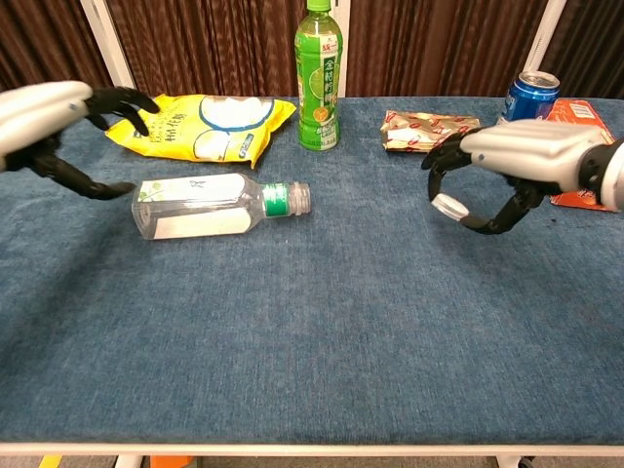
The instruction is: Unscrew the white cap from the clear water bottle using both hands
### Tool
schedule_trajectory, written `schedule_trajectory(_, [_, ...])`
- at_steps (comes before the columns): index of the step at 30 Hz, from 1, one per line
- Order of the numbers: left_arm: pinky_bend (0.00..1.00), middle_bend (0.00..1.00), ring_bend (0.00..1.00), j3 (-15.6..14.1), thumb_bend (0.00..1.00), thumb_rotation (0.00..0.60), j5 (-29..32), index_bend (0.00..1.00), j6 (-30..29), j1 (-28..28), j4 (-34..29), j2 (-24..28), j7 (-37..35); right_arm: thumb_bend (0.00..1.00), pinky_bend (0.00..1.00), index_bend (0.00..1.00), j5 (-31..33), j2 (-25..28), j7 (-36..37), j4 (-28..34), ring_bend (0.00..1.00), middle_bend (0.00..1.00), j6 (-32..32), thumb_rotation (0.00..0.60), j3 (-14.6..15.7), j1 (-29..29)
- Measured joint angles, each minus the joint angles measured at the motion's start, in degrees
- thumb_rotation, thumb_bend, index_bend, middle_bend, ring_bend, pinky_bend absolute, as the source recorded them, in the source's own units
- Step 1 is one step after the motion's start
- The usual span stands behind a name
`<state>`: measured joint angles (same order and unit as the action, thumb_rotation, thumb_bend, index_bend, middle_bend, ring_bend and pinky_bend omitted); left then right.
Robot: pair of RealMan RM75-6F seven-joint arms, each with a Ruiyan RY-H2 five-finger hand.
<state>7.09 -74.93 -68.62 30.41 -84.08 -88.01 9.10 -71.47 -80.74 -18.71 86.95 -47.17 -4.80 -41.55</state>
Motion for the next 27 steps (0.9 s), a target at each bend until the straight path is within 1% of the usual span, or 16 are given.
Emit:
schedule_trajectory(4, [0.21,0.23,0.13,-0.1,0.25,0.6,0.3,0.16,-2.3,-2.4,-0.3,1.9,-1.9,0.36,0.0,0.14,0.9,-0.1,-1.5,0.0,0.0,0.08,-0.9,0.6,0.5,0.3])
schedule_trajectory(5, [0.21,0.23,0.13,-0.1,0.25,0.6,0.4,0.16,-2.5,-2.8,-0.3,2.2,-2.2,0.36,0.0,0.11,1.1,0.2,-1.6,0.3,0.0,0.07,-1.3,0.6,0.6,0.6])
schedule_trajectory(8, [0.21,0.23,0.13,-0.1,0.25,0.6,1.1,0.16,-4.1,-4.8,-0.2,4.0,-3.6,0.36,0.0,0.06,1.3,2.3,-1.6,1.7,0.0,0.07,-3.0,0.6,0.6,1.5])
schedule_trajectory(11, [0.21,0.23,0.13,-0.1,0.24,0.6,1.5,0.16,-6.4,-7.0,0.0,6.1,-5.1,0.36,0.0,0.06,1.2,5.0,-1.1,3.3,0.0,0.07,-6.2,0.6,0.4,3.2])
schedule_trajectory(15, [0.16,0.23,0.13,-0.5,0.22,0.6,1.6,0.16,-9.9,-10.6,0.7,9.6,-6.8,0.36,0.0,0.06,-0.4,9.7,1.5,5.9,0.0,0.07,-13.9,0.6,0.6,7.8])
schedule_trajectory(18, [0.11,0.23,0.13,-1.6,0.21,0.6,1.1,0.16,-11.6,-13.5,1.5,12.7,-7.9,0.36,0.0,0.04,-2.9,13.1,5.2,7.2,0.0,0.06,-20.8,0.6,1.3,12.4])
schedule_trajectory(21, [0.1,0.23,0.13,-3.3,0.2,0.6,0.1,0.16,-13.8,-16.4,1.6,15.4,-8.6,0.35,0.0,0.03,-6.0,16.1,10.2,7.8,0.0,0.06,-28.2,0.6,2.5,17.6])
schedule_trajectory(24, [0.1,0.23,0.13,-5.5,0.2,0.6,-1.0,0.16,-15.6,-19.1,0.3,18.1,-8.8,0.36,0.0,0.03,-8.9,18.3,15.6,7.6,0.0,0.06,-35.1,0.6,3.9,23.3])
schedule_trajectory(27, [0.1,0.23,0.13,-6.8,0.2,0.6,-1.6,0.16,-16.2,-20.8,-3.0,19.9,-8.1,0.35,0.0,0.03,-11.2,20.0,19.9,7.1,0.0,0.06,-39.9,0.6,5.5,28.4])
